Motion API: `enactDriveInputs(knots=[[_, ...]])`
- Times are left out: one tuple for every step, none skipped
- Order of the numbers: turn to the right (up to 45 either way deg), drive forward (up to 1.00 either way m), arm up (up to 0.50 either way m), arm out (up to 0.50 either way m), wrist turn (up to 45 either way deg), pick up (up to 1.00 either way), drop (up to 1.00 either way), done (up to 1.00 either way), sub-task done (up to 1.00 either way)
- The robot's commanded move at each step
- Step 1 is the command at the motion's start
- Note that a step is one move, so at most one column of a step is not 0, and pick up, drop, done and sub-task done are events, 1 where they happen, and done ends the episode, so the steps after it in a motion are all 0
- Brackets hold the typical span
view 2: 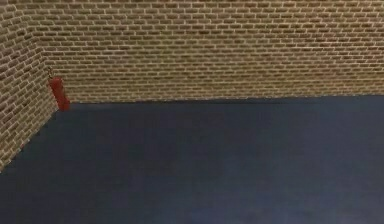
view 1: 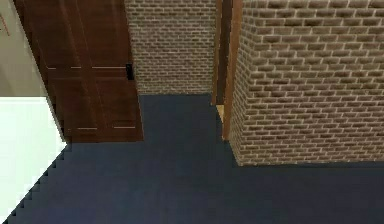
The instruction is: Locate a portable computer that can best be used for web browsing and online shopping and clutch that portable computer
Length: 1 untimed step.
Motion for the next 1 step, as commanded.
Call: enactDriveInputs(knots=[[0.0, 0.55, 0.00, 0.00, 0.0, 0.00, 0.00, 0.00, 0.00]])
